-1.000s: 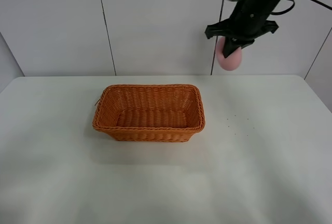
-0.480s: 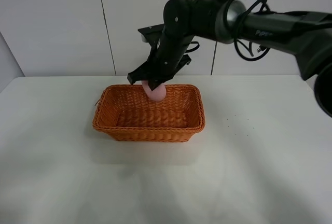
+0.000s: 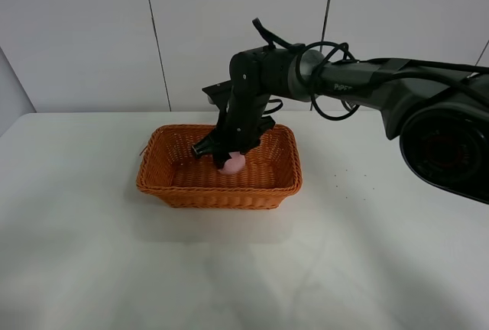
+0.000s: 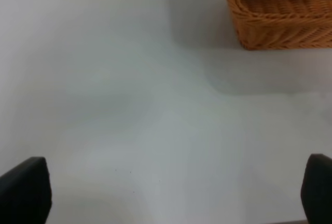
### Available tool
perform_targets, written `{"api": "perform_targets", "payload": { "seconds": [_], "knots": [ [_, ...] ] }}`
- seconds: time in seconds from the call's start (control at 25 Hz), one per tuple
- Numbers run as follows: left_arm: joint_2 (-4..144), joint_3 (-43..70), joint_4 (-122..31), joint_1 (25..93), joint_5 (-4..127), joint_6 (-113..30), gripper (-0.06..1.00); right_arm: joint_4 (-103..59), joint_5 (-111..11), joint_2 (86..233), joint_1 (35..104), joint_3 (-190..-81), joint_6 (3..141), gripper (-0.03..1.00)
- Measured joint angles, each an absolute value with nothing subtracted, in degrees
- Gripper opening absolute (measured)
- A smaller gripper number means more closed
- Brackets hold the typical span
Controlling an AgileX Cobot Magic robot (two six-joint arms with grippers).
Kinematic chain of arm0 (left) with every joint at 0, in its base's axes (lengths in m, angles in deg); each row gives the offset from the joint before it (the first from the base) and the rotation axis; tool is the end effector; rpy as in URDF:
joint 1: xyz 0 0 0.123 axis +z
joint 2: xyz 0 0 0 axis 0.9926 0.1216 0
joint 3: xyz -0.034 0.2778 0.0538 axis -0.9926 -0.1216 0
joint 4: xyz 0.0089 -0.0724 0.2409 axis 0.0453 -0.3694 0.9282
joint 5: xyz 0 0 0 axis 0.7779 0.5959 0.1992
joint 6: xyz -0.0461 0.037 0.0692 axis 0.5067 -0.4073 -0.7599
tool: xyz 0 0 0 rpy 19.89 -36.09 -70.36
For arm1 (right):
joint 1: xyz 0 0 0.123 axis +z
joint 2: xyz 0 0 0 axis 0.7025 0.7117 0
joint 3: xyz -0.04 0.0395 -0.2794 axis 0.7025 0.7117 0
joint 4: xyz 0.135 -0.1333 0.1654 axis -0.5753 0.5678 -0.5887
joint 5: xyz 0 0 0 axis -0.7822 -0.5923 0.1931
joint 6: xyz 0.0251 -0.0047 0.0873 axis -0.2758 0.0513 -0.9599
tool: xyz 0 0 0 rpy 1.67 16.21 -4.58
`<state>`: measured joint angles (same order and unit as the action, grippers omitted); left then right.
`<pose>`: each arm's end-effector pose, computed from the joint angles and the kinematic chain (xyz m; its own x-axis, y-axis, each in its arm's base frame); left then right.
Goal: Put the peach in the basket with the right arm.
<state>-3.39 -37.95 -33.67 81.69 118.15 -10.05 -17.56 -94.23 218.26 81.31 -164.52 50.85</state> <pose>-0.0046 -0.0017 0.2762 -0.4470 0.0492 -0.8932 0.0581 0.9980 0.0259 0.3923 0.2981 0.1667 -0.7634 -0.5552 -0.3302 -0.6022 0.7966 0.0527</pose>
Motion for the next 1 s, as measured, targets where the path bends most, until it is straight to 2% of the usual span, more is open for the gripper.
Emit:
{"api": "perform_targets", "payload": {
  "seconds": [0.08,0.2,0.44,0.56,0.76,1.0],
  "knots": [
    [-3.39,-37.95,-33.67,81.69,118.15,-10.05,0.99,-17.56,-95.23,218.02,81.31,-164.85,50.85,0.61],
    [-3.39,-37.95,-33.67,81.69,118.15,-10.05,0.99,-17.56,-98.19,217.47,81.31,-167.69,50.54,0.67],
    [-3.39,-37.95,-33.67,81.69,118.15,-10.05,0.99,-16.33,-108.89,215.42,81.31,-181.82,50.14,0.69],
    [-3.39,-37.95,-33.67,81.69,118.15,-10.05,0.99,-14.53,-110.28,215.02,80.8,-187.03,49.98,0.7],
    [-3.39,-37.95,-33.67,81.69,118.15,-10.05,0.99,-14.41,-110.67,214.98,76.47,-188.12,49.22,0.7],
    [-3.39,-37.95,-33.67,81.69,118.15,-10.05,0.99,-14.31,-110.7,214.98,67.0,-188.12,49.22,0.7]
  ]
}}
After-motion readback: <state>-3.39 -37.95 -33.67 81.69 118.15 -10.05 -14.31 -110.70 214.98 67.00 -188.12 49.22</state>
